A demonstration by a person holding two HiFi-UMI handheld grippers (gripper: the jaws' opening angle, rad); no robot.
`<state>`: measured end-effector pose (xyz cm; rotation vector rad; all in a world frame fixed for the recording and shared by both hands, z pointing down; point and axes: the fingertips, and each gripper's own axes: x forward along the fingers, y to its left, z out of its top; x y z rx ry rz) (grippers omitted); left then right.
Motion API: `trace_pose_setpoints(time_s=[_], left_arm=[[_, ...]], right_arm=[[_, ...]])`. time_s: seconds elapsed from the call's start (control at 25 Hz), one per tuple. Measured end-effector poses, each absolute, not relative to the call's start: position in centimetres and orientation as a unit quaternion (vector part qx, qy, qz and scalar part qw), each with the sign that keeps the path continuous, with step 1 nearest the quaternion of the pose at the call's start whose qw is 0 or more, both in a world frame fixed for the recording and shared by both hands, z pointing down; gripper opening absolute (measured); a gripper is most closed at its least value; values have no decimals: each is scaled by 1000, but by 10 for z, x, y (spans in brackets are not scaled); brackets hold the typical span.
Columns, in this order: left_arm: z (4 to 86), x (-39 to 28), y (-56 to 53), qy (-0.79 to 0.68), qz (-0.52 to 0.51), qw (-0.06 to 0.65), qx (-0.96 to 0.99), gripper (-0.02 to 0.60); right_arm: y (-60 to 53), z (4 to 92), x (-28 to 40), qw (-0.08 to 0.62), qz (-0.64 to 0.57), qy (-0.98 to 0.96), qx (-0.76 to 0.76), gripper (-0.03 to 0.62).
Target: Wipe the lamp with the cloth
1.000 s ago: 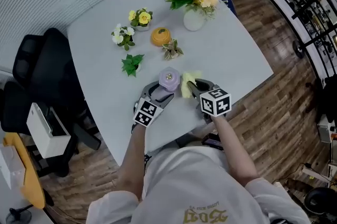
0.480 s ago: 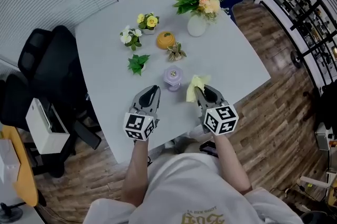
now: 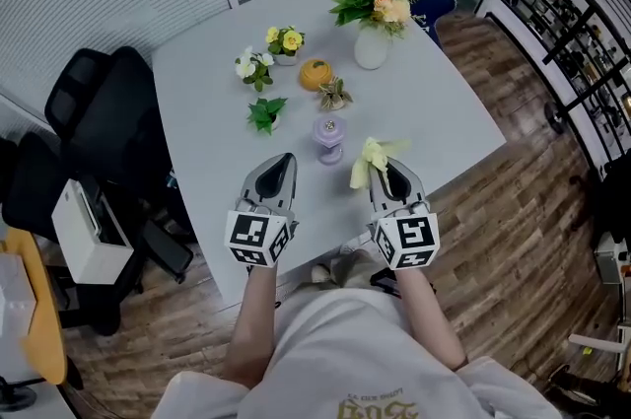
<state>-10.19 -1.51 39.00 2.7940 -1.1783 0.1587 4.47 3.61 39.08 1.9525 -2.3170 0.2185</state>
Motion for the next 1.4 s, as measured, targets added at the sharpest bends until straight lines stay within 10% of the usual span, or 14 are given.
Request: trace_pose_setpoints(time_s=[1.4], left_arm=[[378,-107,-7,-378,34,44,924,3]], right_arm=[[44,384,32,72,58,-766,636,51]])
